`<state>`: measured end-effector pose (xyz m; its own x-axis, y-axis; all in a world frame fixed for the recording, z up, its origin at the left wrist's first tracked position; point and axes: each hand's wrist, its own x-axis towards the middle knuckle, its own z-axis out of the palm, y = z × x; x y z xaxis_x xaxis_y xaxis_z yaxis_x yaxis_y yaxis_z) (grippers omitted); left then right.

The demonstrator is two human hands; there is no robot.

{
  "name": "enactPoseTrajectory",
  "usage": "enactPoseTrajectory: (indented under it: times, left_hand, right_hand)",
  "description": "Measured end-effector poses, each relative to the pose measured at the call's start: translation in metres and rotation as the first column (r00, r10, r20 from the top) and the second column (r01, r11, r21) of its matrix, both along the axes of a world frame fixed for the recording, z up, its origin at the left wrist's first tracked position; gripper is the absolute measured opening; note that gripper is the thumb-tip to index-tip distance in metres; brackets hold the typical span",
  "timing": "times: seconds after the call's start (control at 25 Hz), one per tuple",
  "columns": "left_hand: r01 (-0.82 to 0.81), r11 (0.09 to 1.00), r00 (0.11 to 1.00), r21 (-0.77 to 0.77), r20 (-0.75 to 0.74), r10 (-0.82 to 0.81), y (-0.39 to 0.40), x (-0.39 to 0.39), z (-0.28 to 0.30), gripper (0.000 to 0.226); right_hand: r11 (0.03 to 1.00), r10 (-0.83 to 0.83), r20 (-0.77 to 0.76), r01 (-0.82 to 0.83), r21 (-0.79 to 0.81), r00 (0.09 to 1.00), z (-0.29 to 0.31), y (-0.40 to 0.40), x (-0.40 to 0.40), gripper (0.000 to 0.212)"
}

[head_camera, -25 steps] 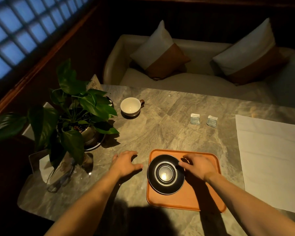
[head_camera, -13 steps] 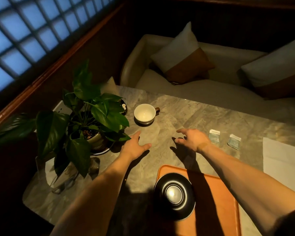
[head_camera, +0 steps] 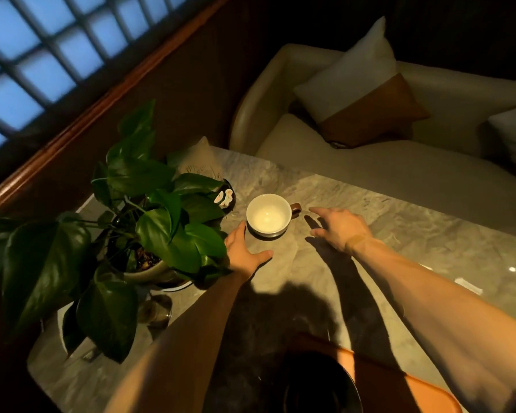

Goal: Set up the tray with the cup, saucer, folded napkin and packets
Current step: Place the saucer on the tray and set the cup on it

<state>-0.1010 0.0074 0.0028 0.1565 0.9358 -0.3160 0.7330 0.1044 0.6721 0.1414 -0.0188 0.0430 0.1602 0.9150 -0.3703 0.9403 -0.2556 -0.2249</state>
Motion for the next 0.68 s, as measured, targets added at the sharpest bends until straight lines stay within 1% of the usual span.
enactPoseTrajectory:
  times: [0.08, 0.2, 0.24, 0.32, 0.48, 0.6, 0.68]
  left_hand:
    - [-0.033, 0.999, 0.999, 0.023, 0.043, 0.032, 0.005, 0.005, -0.003, 0.104]
    - [-0.085, 0.990, 0.995, 0.111, 0.063, 0.078, 0.011, 0.014, -0.004, 0.109]
    - [-0.094, 0.988, 0.994, 0.119, 0.069, 0.087, 0.015, 0.016, -0.004, 0.109]
    - [-0.058, 0.992, 0.995, 0.113, 0.091, 0.048, 0.025, 0.018, -0.005, 0.108]
    - [0.111, 0.987, 0.987, 0.112, 0.106, -0.123, 0.041, 0.011, -0.007, 0.099]
    - [0.115, 0.978, 0.985, 0.173, 0.106, -0.135, 0.042, 0.009, -0.010, 0.096]
    - [0.091, 0.983, 0.986, 0.159, 0.122, -0.111, 0.042, 0.008, -0.013, 0.096]
  right_hand:
    - [1.000, 0.014, -0.003, -0.014, 0.012, 1.000, -0.009, 0.013, 0.002, 0.062]
    - [1.000, 0.017, -0.022, -0.017, 0.017, 1.000, -0.019, 0.030, 0.004, 0.061]
    - [1.000, 0.024, -0.024, -0.024, 0.020, 0.999, -0.022, 0.033, 0.004, 0.060]
    - [0.998, 0.050, -0.023, -0.049, 0.045, 0.998, -0.026, 0.039, 0.004, 0.057]
    - [0.989, 0.065, -0.070, -0.055, 0.136, 0.995, -0.031, 0.047, 0.006, 0.046]
    - [0.986, 0.027, -0.132, -0.005, 0.167, 0.991, -0.033, 0.048, 0.008, 0.039]
    - [0.983, 0.011, -0.146, 0.016, 0.183, 0.989, -0.034, 0.047, 0.008, 0.036]
